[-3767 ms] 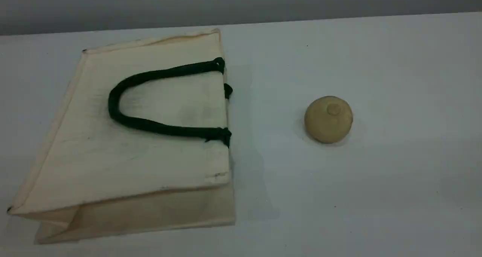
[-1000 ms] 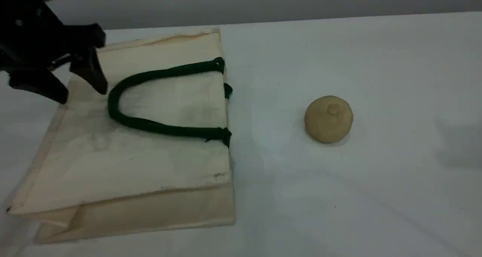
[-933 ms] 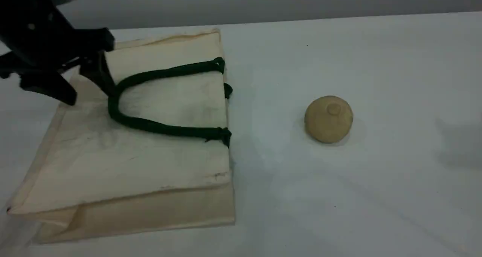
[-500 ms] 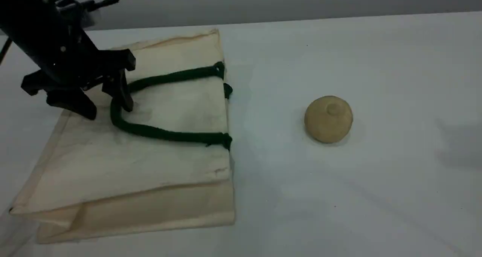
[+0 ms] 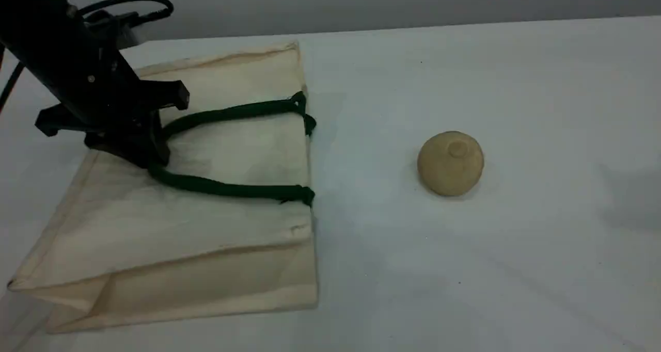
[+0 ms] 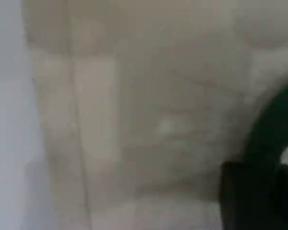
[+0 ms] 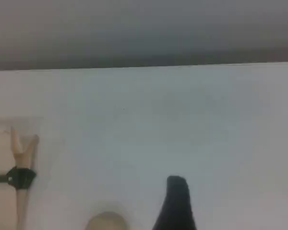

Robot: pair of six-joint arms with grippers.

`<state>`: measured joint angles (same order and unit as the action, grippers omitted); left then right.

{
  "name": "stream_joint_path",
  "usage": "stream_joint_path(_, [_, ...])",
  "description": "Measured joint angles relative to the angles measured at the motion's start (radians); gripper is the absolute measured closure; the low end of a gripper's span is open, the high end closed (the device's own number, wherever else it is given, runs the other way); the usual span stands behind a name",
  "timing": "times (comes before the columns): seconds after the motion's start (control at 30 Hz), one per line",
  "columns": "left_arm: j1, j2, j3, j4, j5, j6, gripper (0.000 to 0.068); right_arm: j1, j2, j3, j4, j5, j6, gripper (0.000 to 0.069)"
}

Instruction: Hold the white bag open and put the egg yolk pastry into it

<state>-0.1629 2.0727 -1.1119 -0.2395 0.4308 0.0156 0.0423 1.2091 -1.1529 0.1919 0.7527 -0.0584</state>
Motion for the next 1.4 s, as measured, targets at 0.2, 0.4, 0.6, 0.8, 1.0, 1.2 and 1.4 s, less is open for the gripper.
stream_joint_path(0.2, [0.000,-0.012,-0.099,0.002,0.127,0.102,0.0590,0.000,-0.001,0.000,-0.005,0.001,0.000,0.0162])
stream_joint_path(0.4, [0.000,-0.082,-0.267,0.011,0.348,0.215,0.0590,0.000,-0.001,0.000,-0.013,0.008,0.000,0.0162])
stream_joint_path(0.6, [0.000,-0.158,-0.451,-0.003,0.603,0.339,0.0590,-0.001,0.000,0.000,-0.013,0.010,-0.024,0.0163])
stream_joint_path(0.8, [0.000,-0.186,-0.628,-0.079,0.789,0.482,0.0590,-0.001,0.060,0.000,-0.013,0.019,-0.034,0.0163])
stream_joint_path(1.0, [0.000,-0.245,-0.689,-0.108,0.795,0.531,0.0590,-0.001,0.173,0.000,-0.013,0.021,-0.054,0.0163])
stream_joint_path(1.2, [0.000,-0.313,-0.689,-0.138,0.795,0.562,0.0590,-0.001,0.308,0.000,0.015,0.021,-0.054,0.0163])
stream_joint_path(1.4, [0.000,-0.364,-0.689,-0.161,0.794,0.580,0.0590,0.022,0.431,0.000,0.042,-0.017,-0.079,0.0163])
